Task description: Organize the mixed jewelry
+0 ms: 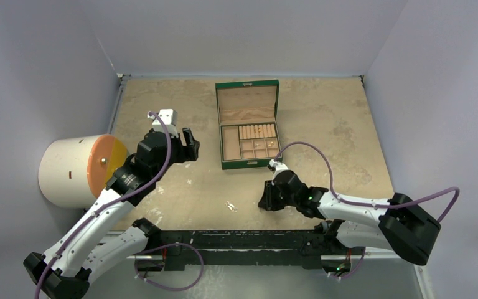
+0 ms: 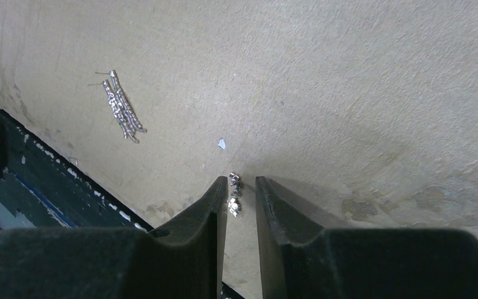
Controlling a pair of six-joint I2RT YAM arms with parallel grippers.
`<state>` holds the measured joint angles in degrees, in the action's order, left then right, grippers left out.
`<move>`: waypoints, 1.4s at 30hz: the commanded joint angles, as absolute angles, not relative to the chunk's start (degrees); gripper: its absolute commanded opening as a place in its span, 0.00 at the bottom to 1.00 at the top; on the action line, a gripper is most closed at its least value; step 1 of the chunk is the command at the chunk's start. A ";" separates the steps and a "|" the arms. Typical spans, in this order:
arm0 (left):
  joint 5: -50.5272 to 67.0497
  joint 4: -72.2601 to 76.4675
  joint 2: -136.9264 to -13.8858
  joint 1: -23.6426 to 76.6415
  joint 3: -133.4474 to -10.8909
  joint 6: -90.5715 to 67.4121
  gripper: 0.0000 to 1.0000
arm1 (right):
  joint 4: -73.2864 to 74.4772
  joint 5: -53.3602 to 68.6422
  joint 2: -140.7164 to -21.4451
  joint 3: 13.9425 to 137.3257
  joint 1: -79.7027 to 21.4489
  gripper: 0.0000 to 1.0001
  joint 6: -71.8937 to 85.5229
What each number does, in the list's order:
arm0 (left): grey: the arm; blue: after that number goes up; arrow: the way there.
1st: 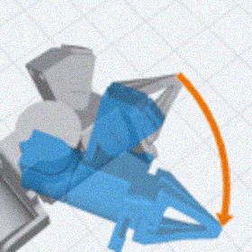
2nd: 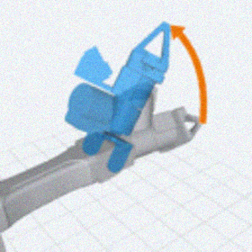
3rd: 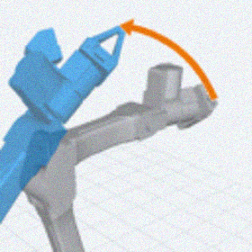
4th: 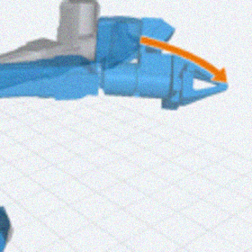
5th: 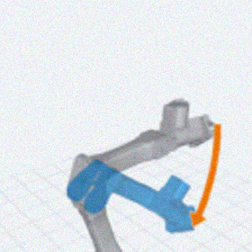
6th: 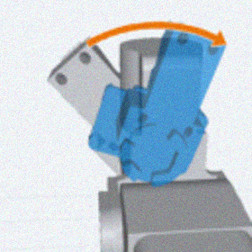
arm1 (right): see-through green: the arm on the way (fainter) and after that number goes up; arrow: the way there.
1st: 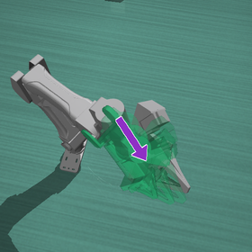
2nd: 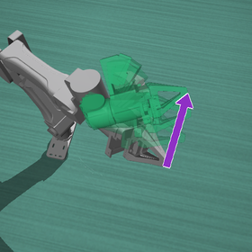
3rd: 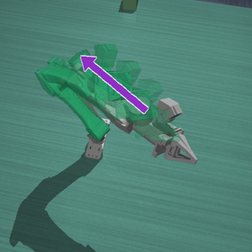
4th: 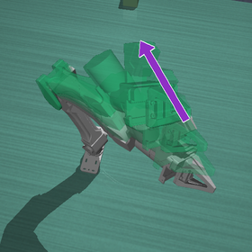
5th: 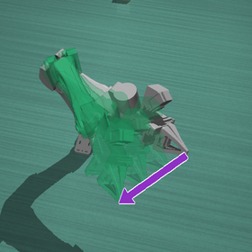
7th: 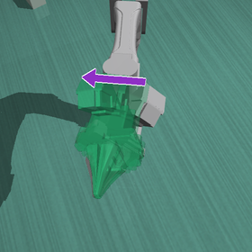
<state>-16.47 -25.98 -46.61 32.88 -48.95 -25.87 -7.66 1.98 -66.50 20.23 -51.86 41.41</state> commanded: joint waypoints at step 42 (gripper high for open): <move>-16.17 -24.52 -45.88 32.43 -49.23 -25.14 0.70 | 4.39 -24.08 -61.11 41.84 -51.50 0.00 26.85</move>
<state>-16.47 -26.00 -46.48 32.75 -48.95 -25.87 3.05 -14.26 -59.66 35.46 -52.05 35.03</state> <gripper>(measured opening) 0.700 0.004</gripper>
